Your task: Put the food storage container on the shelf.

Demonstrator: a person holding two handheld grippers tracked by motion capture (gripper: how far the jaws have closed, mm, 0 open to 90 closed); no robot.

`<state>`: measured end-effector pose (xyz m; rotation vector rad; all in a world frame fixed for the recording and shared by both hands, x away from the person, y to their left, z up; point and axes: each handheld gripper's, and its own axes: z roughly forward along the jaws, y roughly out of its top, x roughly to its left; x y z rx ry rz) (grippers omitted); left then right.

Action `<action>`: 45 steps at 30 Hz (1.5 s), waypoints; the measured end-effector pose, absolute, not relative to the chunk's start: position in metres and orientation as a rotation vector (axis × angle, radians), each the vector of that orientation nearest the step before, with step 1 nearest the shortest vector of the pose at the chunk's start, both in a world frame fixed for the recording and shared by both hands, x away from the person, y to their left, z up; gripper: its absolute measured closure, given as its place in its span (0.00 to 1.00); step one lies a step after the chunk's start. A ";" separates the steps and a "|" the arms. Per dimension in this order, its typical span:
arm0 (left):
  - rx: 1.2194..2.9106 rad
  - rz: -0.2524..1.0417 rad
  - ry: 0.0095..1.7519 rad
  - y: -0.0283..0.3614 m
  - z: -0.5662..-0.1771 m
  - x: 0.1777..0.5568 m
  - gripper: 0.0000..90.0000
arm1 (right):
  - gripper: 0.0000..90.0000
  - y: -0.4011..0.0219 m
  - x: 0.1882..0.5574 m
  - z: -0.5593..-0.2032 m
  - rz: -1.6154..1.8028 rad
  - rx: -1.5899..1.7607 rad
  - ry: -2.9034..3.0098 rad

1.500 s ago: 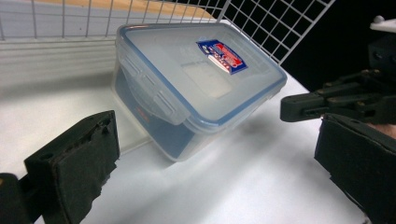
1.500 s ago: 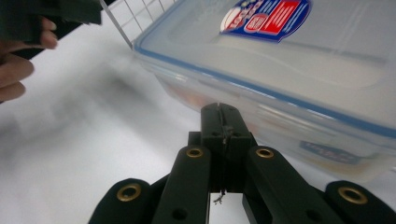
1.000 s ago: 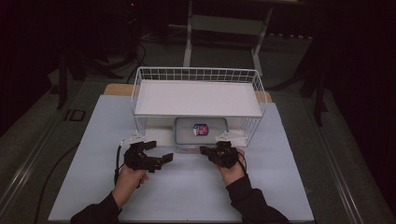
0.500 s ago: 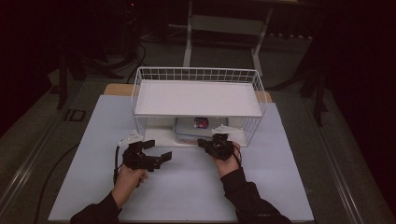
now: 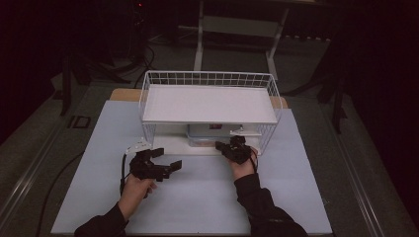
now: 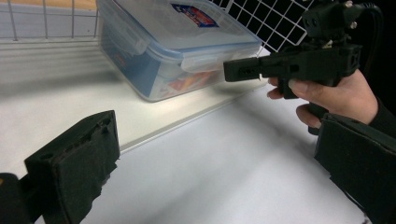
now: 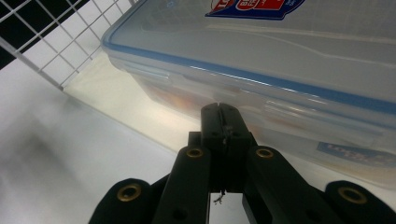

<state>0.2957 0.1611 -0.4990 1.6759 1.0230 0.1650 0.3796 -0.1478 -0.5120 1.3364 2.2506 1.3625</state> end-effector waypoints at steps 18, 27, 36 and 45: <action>1.693 0.192 0.983 0.162 -0.492 0.292 0.00 | 0.74 -0.140 0.369 -0.509 1.409 1.330 2.274; 1.719 0.174 0.946 0.164 -0.487 0.285 0.00 | 0.21 -0.148 0.345 -0.500 1.524 1.194 2.342; 1.734 0.167 0.917 0.163 -0.487 0.275 0.00 | 0.17 -0.159 0.324 -0.496 1.534 1.125 2.373; 1.745 0.169 0.913 0.172 -0.492 0.268 0.00 | 0.17 -0.185 0.305 -0.503 1.504 1.131 2.372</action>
